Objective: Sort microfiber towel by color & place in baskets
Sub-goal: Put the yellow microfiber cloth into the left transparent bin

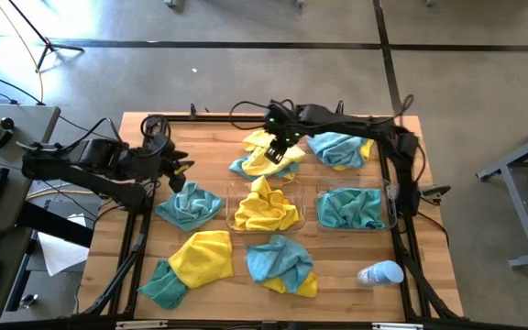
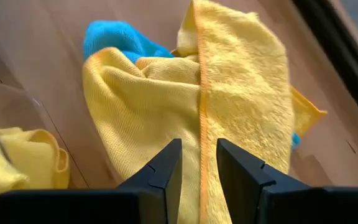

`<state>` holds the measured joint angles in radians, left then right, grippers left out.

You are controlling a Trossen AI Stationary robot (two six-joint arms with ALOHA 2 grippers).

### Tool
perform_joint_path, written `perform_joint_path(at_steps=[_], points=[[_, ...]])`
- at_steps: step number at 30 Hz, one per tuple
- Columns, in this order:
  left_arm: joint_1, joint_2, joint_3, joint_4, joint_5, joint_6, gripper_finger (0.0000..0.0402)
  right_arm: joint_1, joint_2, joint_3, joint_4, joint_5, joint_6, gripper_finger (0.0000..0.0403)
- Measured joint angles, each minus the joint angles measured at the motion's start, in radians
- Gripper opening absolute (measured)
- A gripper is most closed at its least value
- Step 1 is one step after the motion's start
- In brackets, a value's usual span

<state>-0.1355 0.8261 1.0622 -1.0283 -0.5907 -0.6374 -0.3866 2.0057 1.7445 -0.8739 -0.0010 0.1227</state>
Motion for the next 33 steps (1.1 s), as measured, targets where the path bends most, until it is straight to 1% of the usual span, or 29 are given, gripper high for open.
perform_joint_path(at_steps=[4,8,13,16,19,22,27,28,30,33], points=[[0.012,0.000,0.000,-0.001,0.002,-0.005,0.0145,0.000,0.109,0.119,-0.073,0.000,-0.034,0.0094],[0.012,0.000,0.000,-0.001,0.010,-0.006,0.0145,0.000,0.188,0.183,-0.094,0.004,-0.052,0.0094],[0.012,0.000,0.000,-0.001,0.031,-0.005,0.0145,-0.002,0.262,0.191,-0.104,0.018,-0.048,0.0094],[0.012,0.000,0.000,-0.001,0.031,-0.005,0.0145,-0.006,0.283,0.192,-0.111,-0.003,-0.047,0.0094],[0.012,0.000,0.000,-0.001,0.031,-0.005,0.0145,-0.007,0.302,0.193,-0.126,0.000,-0.035,0.0094],[0.012,0.000,0.000,-0.001,0.050,-0.002,0.0145,-0.006,0.300,0.191,-0.130,0.000,-0.015,0.0082],[0.012,0.000,0.000,-0.001,0.075,0.025,0.0145,0.001,0.263,0.192,-0.132,0.000,0.034,0.0011],[0.012,0.000,0.000,-0.001,0.078,0.030,0.0145,0.004,0.253,0.192,-0.133,0.000,0.041,0.0007],[0.012,0.000,0.000,-0.001,0.087,0.046,0.0145,0.010,0.220,0.192,-0.133,0.011,0.085,0.0013],[0.012,0.000,0.000,-0.001,0.107,0.073,0.0145,0.025,0.160,0.192,-0.136,0.054,0.131,0.0005]])
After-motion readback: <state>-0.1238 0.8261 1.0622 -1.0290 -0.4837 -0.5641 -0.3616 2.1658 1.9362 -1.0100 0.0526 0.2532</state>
